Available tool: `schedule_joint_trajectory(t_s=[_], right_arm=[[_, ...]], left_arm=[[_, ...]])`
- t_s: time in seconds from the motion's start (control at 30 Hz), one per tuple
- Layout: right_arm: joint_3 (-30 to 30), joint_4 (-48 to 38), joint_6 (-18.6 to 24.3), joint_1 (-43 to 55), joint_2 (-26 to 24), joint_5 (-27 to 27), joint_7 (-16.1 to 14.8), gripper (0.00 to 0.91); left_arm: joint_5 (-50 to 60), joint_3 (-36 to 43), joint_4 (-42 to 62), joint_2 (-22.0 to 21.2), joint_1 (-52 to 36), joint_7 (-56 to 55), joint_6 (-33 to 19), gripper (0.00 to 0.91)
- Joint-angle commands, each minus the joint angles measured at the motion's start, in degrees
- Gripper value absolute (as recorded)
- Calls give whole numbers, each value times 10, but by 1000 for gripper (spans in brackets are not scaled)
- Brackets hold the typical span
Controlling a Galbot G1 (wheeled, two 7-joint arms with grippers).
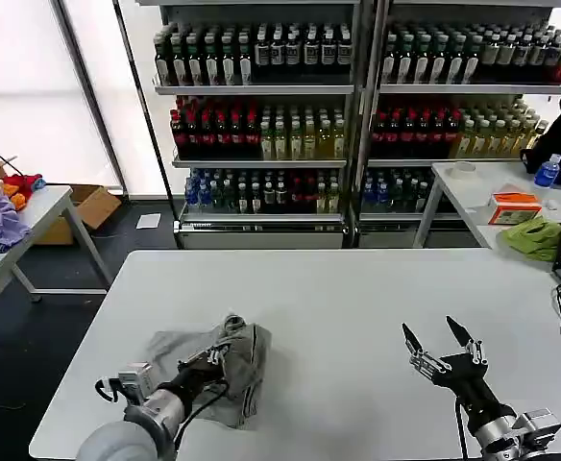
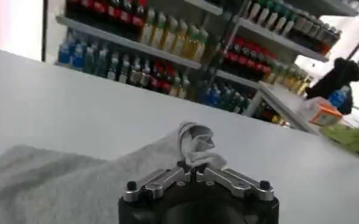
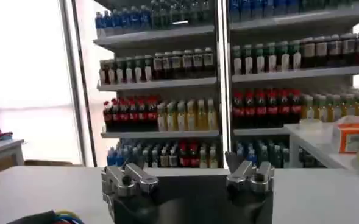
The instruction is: Fold and organize the clothes.
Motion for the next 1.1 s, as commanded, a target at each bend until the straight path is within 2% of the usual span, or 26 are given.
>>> schedule_joint_trajectory(t_s=[0.03,0.23,0.43,0.5,0.57,0.6,0.67,0.83,1.1], right_arm=[[3,1,-1,-2,1,2,0,907],[4,1,-2,1,2,5,-1,907],[1,-2,-14,16,-7,27,1,907],[-4,-10,-14,17,-16,29,0,907],[-9,-16,-13,15,-22,29,0,907],[-11,-19,-13,14,-24,31,0,907],[-14,-24,-14,11,-27,34,0,907],[-16,-42,-15,4,-32,40,2,907],[-13,-66,-18,1,-54,56,3,907]], left_arm=[[24,70,49,-26,-29,31,0,907],[20,49,9,-27,-24,58,-7,907],[-53,-96,-106,-28,18,88,-2,907],[22,-169,-91,-30,25,118,3,907],[105,-208,-70,-36,41,162,3,907],[192,-247,-50,-44,61,203,2,907],[225,-265,-30,-54,82,217,3,907],[336,-272,19,-96,113,231,3,907],[397,-254,58,-139,130,238,-9,907]])
